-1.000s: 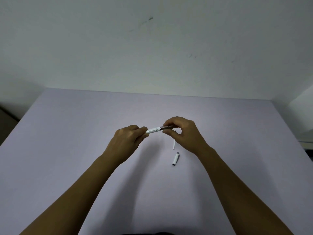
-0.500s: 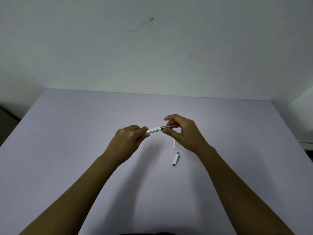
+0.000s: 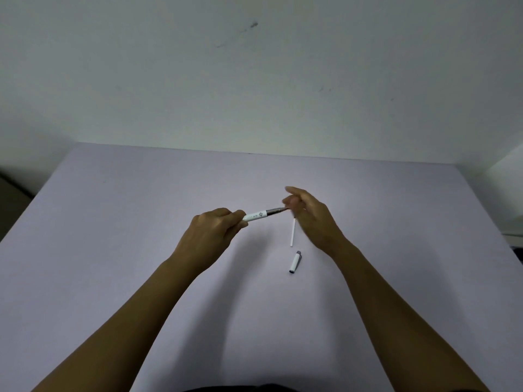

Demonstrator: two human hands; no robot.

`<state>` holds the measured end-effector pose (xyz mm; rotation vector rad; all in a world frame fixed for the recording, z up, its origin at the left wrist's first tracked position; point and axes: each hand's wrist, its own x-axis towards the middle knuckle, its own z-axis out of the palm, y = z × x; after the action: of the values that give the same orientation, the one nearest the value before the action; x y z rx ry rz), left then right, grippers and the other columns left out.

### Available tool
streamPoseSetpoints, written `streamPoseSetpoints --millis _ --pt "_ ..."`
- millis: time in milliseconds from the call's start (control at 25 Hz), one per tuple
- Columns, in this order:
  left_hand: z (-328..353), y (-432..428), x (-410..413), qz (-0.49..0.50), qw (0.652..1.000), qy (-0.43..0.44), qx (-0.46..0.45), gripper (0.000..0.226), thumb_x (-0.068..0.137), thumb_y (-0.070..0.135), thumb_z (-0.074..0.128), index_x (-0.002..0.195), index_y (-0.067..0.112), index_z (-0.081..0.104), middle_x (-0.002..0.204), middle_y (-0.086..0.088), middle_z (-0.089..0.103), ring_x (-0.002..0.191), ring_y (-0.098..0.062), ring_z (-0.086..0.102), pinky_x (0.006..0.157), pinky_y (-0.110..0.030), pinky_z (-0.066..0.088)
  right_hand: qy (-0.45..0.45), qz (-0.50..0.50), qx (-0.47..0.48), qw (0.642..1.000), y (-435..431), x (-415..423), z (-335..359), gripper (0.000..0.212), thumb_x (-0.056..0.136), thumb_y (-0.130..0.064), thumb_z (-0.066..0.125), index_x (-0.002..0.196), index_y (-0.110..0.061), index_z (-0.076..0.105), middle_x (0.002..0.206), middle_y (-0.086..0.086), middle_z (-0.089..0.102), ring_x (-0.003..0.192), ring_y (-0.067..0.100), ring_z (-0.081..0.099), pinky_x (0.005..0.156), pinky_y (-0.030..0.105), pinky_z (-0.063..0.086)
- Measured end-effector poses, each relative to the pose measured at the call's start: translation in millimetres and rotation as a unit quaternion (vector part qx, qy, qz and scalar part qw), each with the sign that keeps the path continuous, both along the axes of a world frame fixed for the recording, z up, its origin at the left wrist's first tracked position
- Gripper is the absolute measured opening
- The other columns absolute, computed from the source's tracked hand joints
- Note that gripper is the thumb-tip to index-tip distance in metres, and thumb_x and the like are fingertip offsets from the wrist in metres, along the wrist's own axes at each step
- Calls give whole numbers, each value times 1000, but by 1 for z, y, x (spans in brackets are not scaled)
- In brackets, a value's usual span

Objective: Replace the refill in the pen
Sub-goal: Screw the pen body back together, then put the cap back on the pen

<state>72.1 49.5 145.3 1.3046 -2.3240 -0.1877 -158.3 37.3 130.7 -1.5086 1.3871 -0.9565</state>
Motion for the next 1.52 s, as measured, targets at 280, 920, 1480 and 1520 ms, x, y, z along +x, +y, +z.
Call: streamPoseSetpoints --millis 280,920,1480,1520 --pt "-8 -5 6 14 1000 -8 19 38 90 38 36 84 12 64 54 -2 47 44 -25 42 40 -29 31 224 -169 195 940 13 -17 -123 28 90 -12 52 115 -1 59 114 20 66 108 33 60 92 32 43" --pt "-17 -11 4 21 999 -13 43 35 89 36 37 85 14 64 54 2 42 44 -19 36 42 -23 25 114 -294 199 928 -2 -15 -111 22 77 -18 69 99 -13 69 99 11 73 94 27 65 85 32 48" --pt "-12 -7 9 53 998 1 29 40 88 39 36 84 13 66 52 3 44 44 -21 42 43 -24 31 -312 -220 92 920 -18 19 -1 15 84 -16 67 97 -13 58 84 2 69 72 7 70 64 14 55" --pt "-12 -7 9 54 998 1 28 40 88 39 36 84 13 66 52 2 45 44 -21 43 42 -25 31 -314 -218 92 920 -17 21 1 15 84 -16 67 96 -14 58 84 2 69 73 8 70 64 15 55"
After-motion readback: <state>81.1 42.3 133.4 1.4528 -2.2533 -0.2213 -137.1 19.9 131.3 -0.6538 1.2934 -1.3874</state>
